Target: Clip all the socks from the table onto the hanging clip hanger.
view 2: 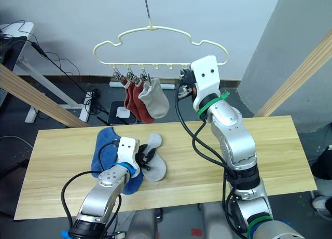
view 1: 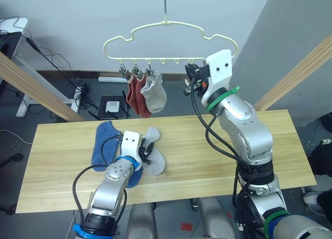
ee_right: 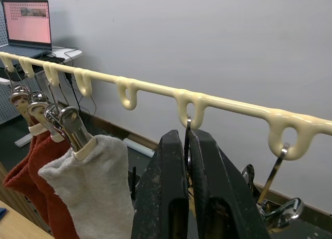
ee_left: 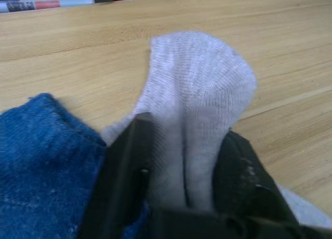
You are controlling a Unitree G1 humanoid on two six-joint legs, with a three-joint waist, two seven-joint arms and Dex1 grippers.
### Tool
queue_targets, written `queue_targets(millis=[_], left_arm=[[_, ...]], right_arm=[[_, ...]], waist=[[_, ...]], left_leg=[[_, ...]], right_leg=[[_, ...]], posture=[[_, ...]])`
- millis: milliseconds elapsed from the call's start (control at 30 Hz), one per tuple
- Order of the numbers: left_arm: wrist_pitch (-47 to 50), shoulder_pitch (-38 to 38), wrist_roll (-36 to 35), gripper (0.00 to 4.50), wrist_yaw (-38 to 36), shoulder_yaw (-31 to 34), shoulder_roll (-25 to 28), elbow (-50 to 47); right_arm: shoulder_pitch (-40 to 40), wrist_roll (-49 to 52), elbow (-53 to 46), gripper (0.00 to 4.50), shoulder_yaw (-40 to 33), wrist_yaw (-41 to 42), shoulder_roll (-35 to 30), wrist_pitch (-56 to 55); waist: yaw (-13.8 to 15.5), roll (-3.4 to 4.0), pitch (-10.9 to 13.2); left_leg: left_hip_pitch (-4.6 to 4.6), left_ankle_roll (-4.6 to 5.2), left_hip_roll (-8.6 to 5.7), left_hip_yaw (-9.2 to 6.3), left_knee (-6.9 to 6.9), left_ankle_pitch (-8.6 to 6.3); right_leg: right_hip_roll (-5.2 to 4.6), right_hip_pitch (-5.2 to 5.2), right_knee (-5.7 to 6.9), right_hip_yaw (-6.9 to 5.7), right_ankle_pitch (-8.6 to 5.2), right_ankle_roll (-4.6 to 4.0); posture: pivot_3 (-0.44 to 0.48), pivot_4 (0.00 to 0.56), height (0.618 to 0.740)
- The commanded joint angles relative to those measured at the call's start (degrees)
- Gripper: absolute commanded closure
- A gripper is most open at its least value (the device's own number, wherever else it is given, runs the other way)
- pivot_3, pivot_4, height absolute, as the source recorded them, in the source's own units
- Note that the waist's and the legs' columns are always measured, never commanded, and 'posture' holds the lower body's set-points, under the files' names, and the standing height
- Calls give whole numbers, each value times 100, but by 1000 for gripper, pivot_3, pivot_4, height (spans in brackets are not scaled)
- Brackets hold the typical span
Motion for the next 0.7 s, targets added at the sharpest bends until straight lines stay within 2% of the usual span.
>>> queue_targets(millis=[33, 100, 167, 267, 333, 600, 700], left_arm=[[-266, 71, -79, 3996, -277, -97, 53, 117], [-457, 23, -131, 4483, -417, -88, 73, 170], [-635, -23, -183, 4496, -542, -63, 83, 217], [-1599, -614, -676, 4496, -1267, 76, 73, 209], [-1927, -862, -845, 4496, -1491, 154, 94, 138], [-2280, -949, -951, 4496, -1459, 279, 136, -352], [-2323, -972, -936, 4496, -1448, 122, 19, -318]], right_arm=[[-54, 39, -250, 4500, 15, 13, -19, -29], [-50, 39, -253, 4500, 13, 13, -25, -24], [-48, 37, -256, 4500, 15, 12, -28, -18], [-57, 47, -280, 4500, -18, 6, -44, 4], [-55, 61, -295, 4500, -33, 0, -51, 20], [-46, 85, -368, 4500, -61, 4, -74, 77], [-61, 131, -393, 4500, -93, -1, -52, 105]], waist=[[0, 0, 0], [0, 0, 0], [0, 0, 0], [27, 0, 1], [43, 0, 1], [-88, 0, 0], [-99, 0, 0]], left_leg=[[0, 0, 0, 0, 0, 0], [0, 0, 0, 0, 0, 0], [0, 0, 0, 0, 0, 0], [-1, 0, 0, -1, 0, 0], [-6, 1, 0, -5, 2, 2], [-4, 2, 0, -1, -1, 1], [-5, 2, 0, 0, -1, 1]], right_leg=[[0, 0, 0, 0, 0, 0], [0, 0, -1, 0, 0, 0], [0, 0, -1, 0, 0, 0], [0, -1, 0, -2, 0, 0], [0, 0, -2, -7, 2, -3], [0, 0, -5, 0, 3, -2], [-1, 1, -5, 0, 3, -2]], posture=[[-156, 353, 740], [-156, 353, 740], [-159, 354, 740], [-159, 354, 740], [-162, 355, 740], [-166, 356, 740], [-163, 356, 740]])
